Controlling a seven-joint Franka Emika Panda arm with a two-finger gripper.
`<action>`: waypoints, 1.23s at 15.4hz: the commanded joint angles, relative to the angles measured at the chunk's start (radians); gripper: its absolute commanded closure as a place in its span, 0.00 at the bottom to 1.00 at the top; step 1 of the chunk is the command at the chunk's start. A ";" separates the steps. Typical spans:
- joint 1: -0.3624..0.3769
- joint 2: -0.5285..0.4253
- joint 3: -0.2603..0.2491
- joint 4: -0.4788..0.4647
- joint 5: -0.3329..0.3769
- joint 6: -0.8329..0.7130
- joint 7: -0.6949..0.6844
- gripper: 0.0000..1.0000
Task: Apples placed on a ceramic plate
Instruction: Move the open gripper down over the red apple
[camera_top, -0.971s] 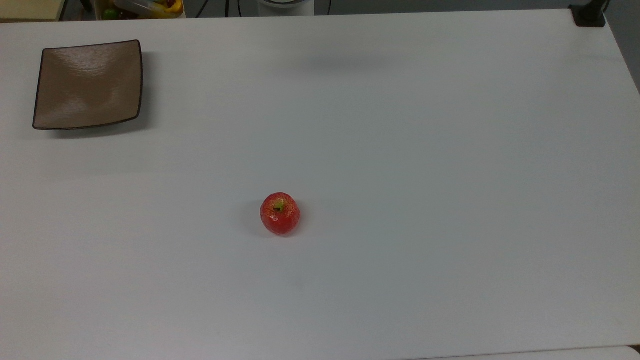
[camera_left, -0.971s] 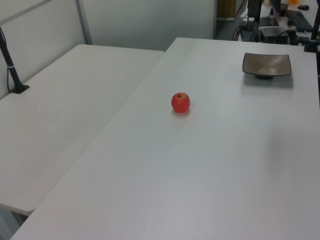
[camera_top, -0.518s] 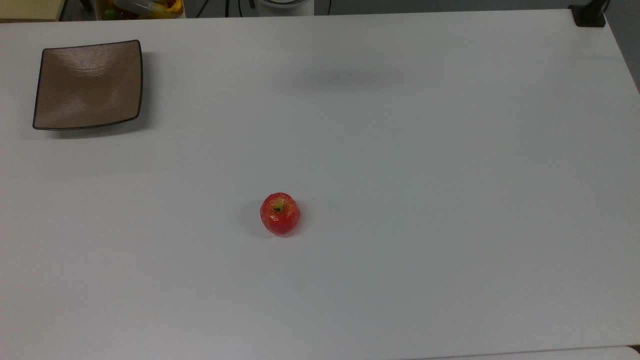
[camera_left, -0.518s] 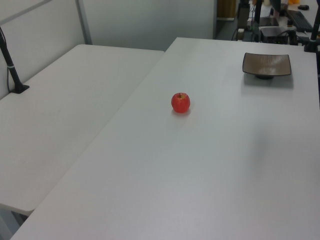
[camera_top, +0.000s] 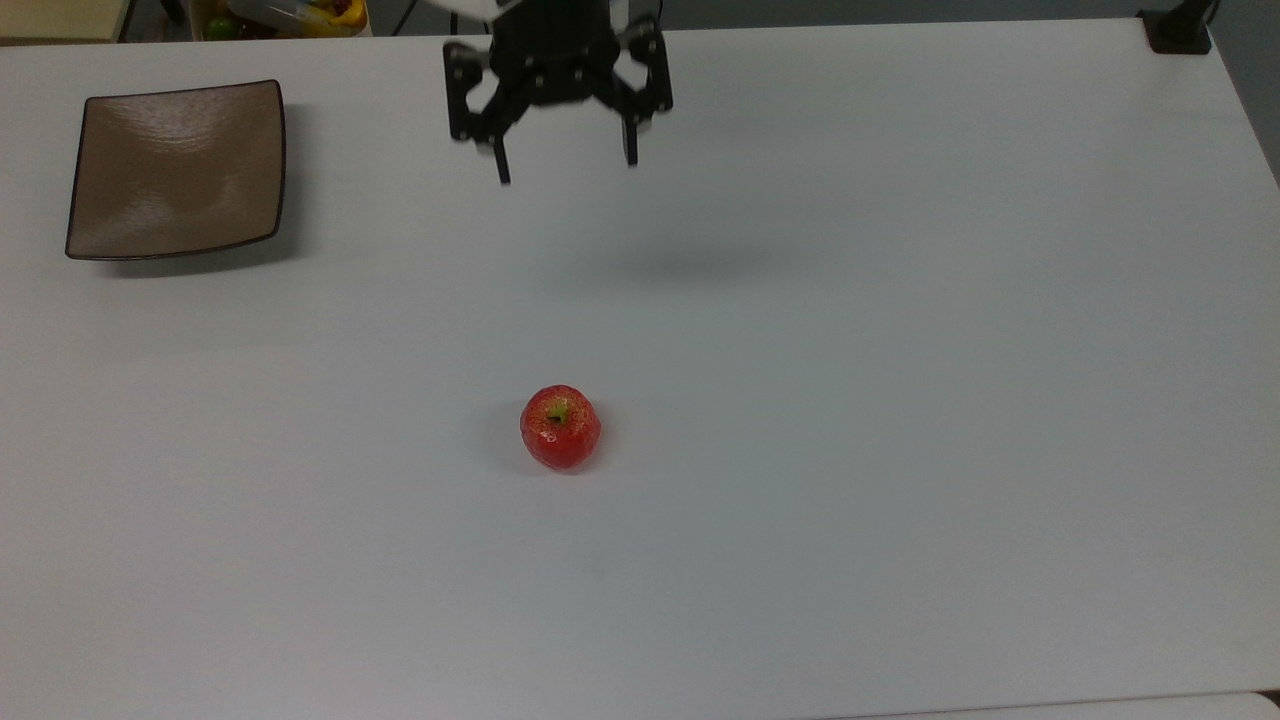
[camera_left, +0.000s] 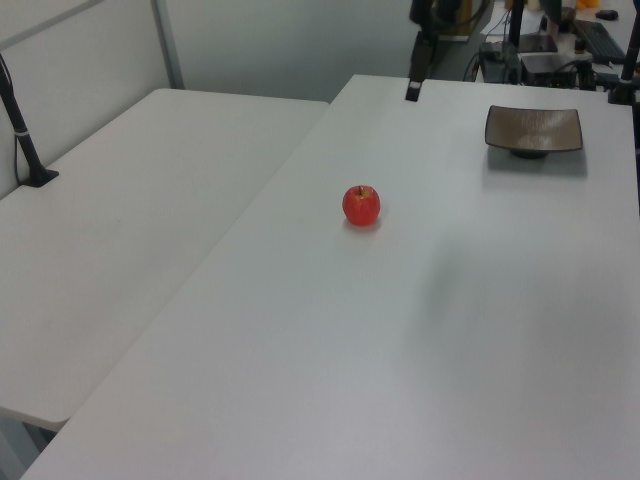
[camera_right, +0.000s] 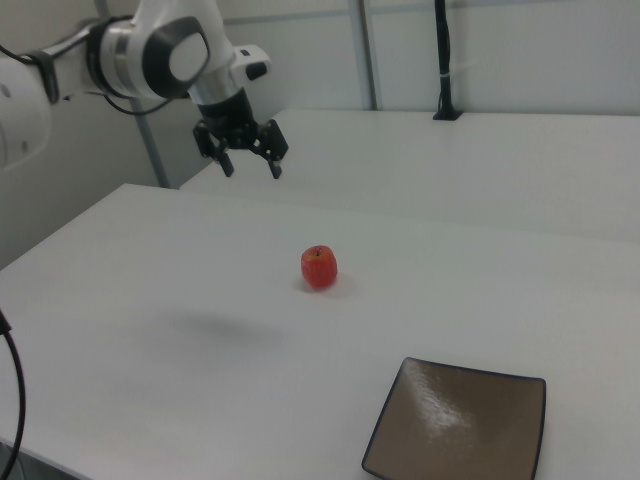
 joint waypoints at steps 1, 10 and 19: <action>-0.006 0.101 -0.007 0.029 0.005 0.137 -0.021 0.00; -0.005 0.283 -0.007 0.026 0.012 0.368 0.015 0.00; -0.003 0.403 -0.007 0.023 -0.018 0.467 0.025 0.00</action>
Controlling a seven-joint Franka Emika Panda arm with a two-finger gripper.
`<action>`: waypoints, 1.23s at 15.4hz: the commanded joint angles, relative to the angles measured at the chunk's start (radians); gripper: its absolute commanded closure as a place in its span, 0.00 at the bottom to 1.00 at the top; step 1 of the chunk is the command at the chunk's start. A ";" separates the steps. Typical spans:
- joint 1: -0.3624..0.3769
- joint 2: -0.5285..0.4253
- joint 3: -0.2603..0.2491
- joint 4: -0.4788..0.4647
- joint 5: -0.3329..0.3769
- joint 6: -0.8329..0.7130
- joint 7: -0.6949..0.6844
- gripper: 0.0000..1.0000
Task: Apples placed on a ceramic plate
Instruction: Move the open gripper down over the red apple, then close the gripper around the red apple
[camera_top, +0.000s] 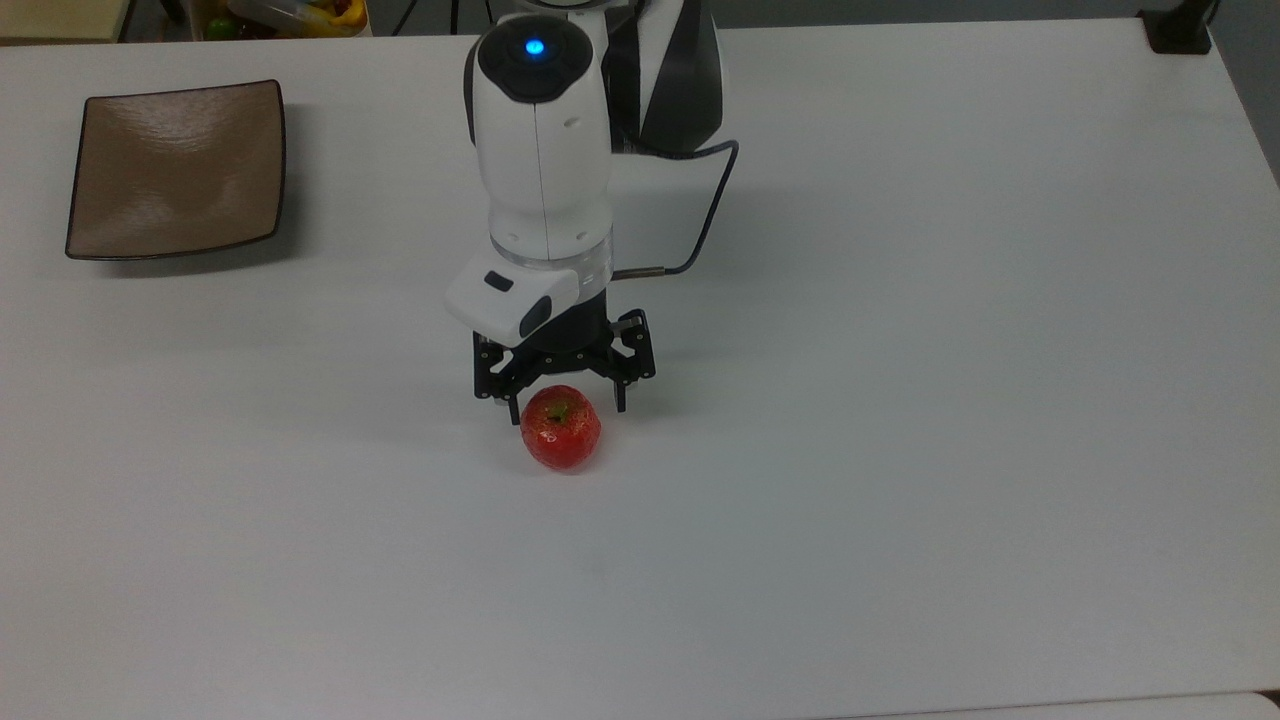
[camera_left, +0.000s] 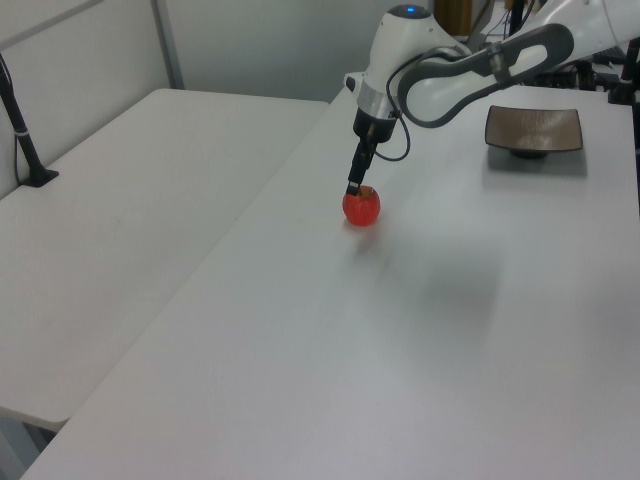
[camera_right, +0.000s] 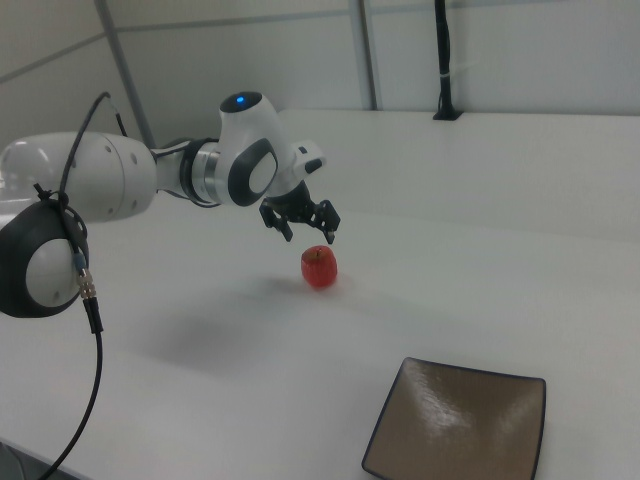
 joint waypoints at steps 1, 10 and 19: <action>0.007 0.040 -0.006 0.016 -0.027 0.023 0.021 0.00; 0.007 0.095 -0.003 0.006 -0.106 0.057 0.024 0.11; 0.007 0.097 0.000 0.004 -0.126 0.055 0.021 0.89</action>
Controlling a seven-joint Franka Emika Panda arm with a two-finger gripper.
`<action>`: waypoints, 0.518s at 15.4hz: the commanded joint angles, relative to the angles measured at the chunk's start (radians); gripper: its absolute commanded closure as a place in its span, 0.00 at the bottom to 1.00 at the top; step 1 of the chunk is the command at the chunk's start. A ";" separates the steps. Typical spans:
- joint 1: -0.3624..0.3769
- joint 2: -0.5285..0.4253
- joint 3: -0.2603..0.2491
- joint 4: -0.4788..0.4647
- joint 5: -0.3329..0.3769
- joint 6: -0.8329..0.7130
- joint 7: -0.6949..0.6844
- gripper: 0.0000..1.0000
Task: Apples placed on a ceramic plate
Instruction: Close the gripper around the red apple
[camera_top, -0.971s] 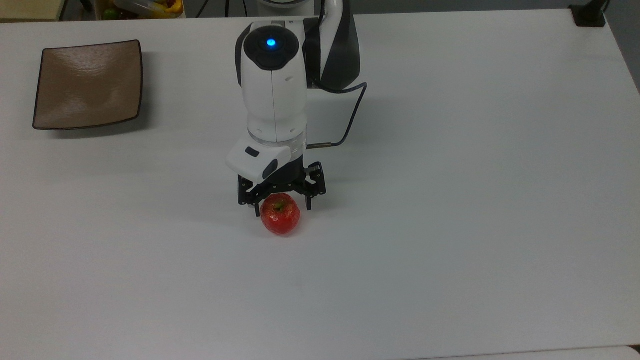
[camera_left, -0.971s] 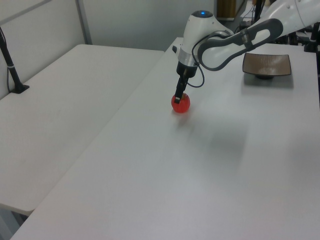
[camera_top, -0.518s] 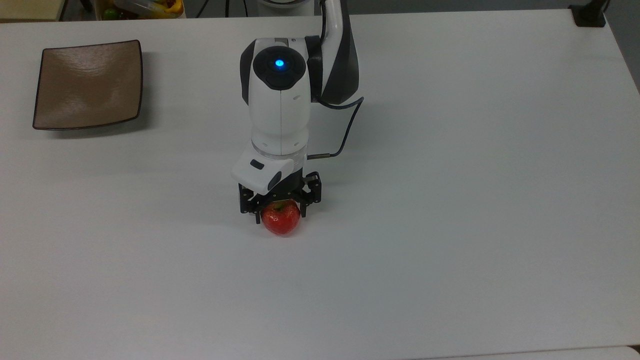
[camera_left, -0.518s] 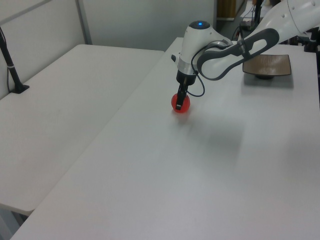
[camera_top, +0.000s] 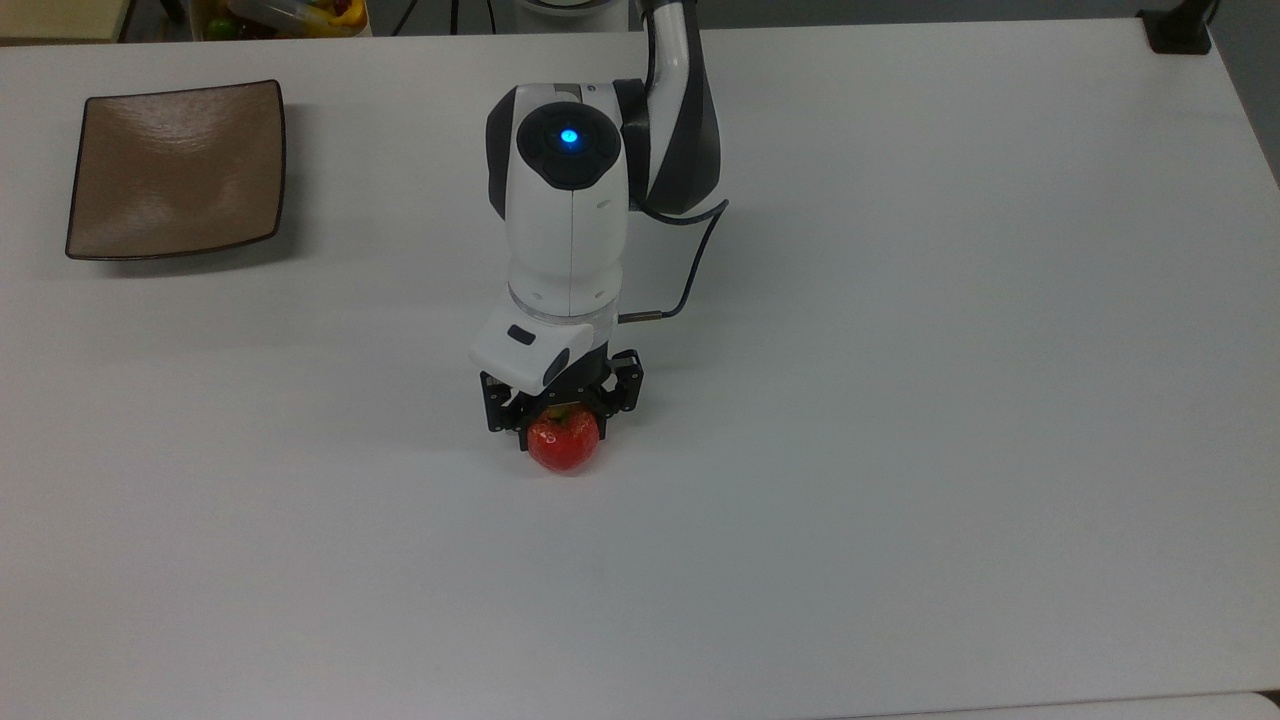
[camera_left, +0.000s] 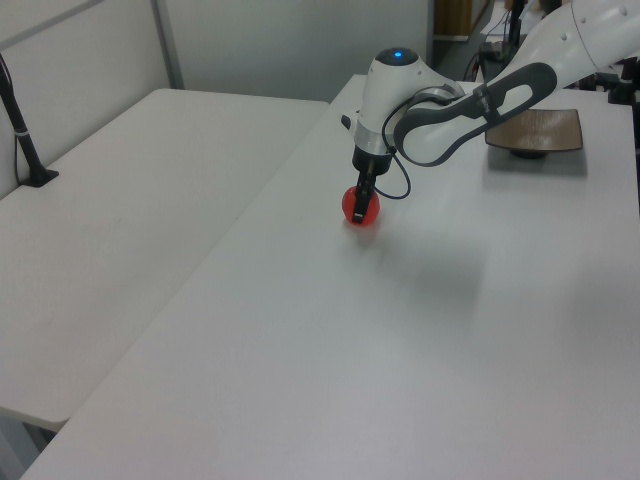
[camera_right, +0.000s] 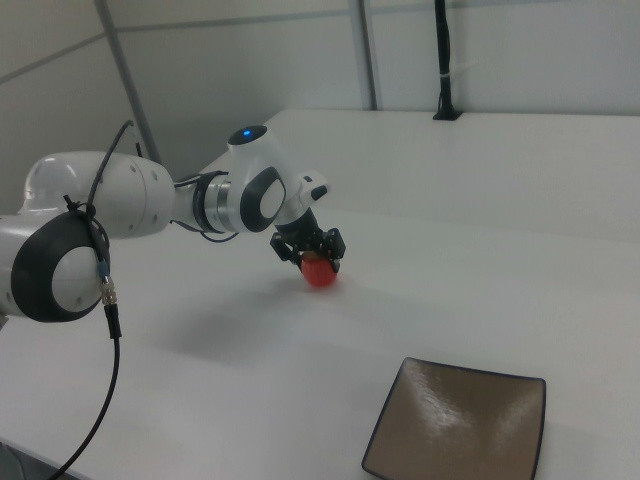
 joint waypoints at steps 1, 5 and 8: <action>0.004 0.001 -0.002 0.000 -0.018 0.017 0.022 0.89; 0.003 -0.050 0.000 -0.002 -0.009 0.008 0.024 0.89; 0.003 -0.143 0.000 -0.040 0.000 -0.001 0.024 0.88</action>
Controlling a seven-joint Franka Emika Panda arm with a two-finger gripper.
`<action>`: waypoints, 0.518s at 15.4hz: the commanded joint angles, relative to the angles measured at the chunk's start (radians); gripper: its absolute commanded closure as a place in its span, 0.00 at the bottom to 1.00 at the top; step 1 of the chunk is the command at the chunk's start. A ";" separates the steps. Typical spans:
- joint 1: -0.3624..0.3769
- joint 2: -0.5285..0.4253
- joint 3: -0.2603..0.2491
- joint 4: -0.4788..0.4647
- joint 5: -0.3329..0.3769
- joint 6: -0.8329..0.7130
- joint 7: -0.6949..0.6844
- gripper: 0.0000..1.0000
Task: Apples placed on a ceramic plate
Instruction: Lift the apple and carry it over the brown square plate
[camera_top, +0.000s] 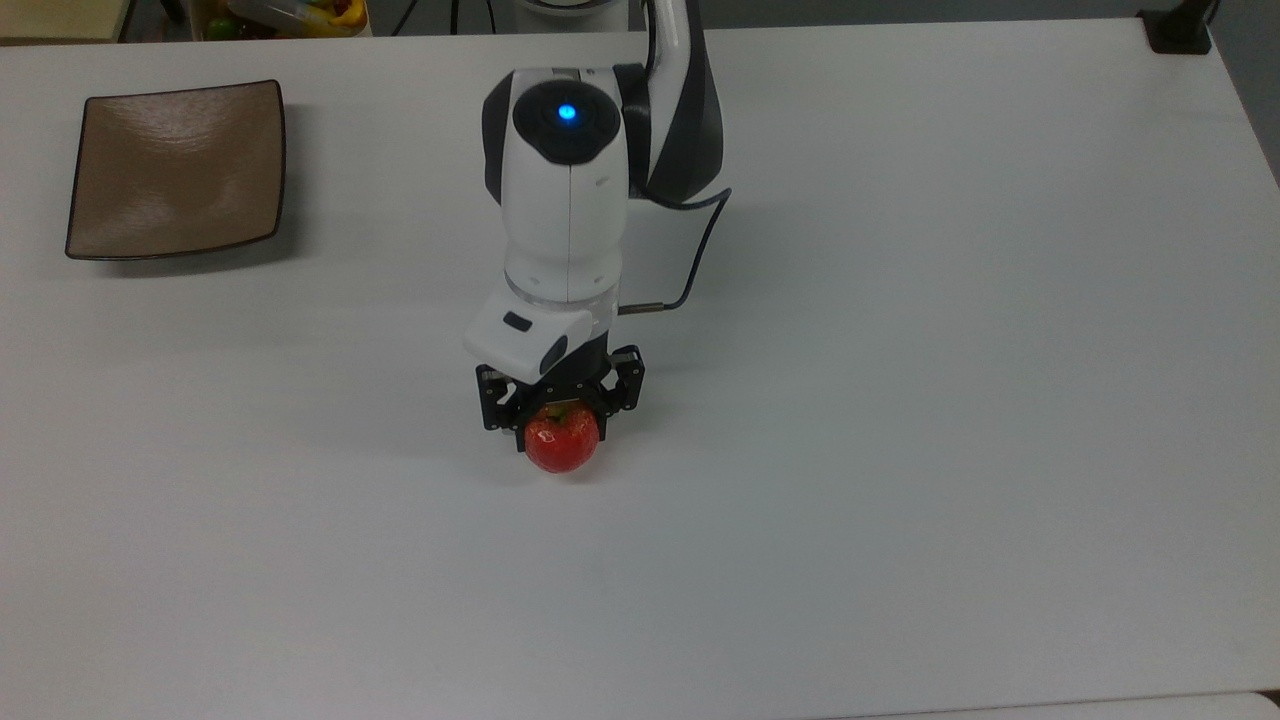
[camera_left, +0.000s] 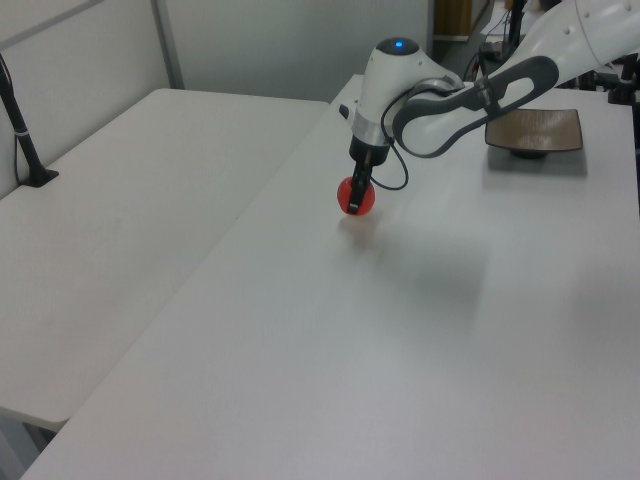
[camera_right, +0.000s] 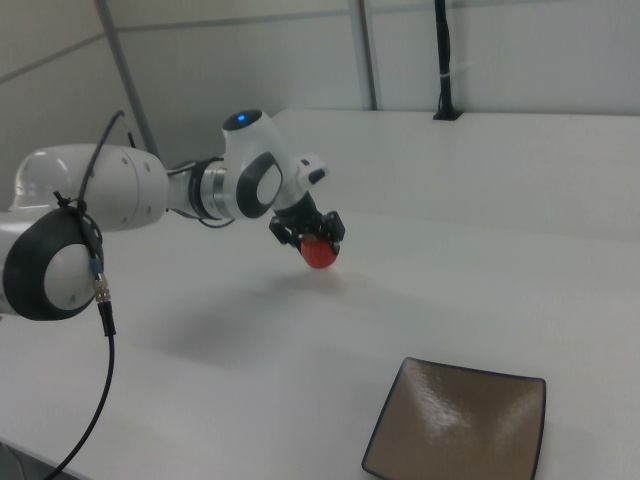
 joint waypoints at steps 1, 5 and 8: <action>0.004 -0.152 0.000 -0.083 0.000 -0.002 0.022 0.88; 0.002 -0.302 0.000 -0.097 0.003 -0.156 0.020 0.88; -0.004 -0.411 0.000 -0.132 0.031 -0.245 0.019 0.88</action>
